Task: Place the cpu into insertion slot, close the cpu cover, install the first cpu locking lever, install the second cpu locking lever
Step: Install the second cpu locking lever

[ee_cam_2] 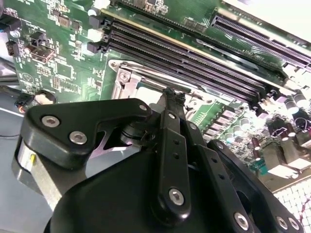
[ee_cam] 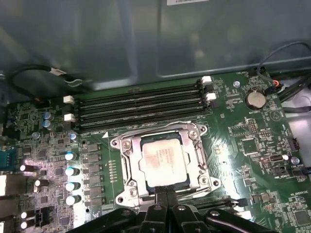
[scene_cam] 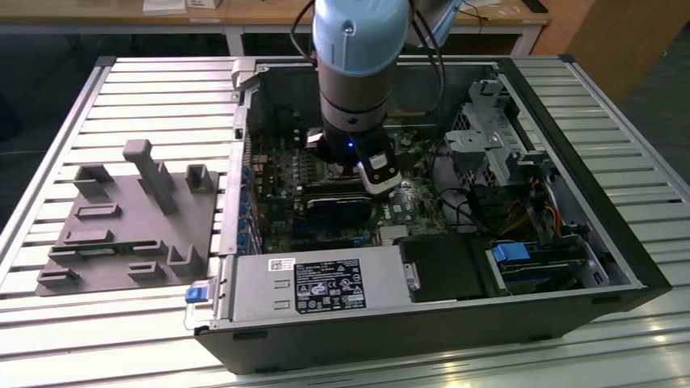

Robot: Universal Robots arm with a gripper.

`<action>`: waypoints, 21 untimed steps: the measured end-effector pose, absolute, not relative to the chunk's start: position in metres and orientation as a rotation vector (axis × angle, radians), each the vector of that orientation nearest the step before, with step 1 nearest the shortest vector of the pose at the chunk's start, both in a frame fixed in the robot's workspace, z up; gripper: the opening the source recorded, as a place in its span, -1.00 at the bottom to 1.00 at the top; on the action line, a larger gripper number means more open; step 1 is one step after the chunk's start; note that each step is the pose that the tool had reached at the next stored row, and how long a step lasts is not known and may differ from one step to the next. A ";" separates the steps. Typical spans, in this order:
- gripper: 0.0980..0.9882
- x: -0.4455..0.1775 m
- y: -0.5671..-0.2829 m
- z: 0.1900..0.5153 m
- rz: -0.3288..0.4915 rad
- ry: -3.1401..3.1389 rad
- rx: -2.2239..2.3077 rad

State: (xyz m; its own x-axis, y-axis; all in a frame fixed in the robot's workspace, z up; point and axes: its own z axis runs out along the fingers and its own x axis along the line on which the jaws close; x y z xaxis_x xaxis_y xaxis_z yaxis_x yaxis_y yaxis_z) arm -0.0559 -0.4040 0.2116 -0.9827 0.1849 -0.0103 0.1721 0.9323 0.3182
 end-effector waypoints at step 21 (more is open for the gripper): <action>-0.99 -0.051 -0.381 0.212 0.337 3.061 0.277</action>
State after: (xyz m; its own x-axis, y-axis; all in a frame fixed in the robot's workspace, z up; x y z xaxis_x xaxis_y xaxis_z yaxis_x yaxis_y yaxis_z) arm -0.0511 -0.3808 0.2117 -0.9827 0.1829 -0.0293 0.1722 0.9602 0.2201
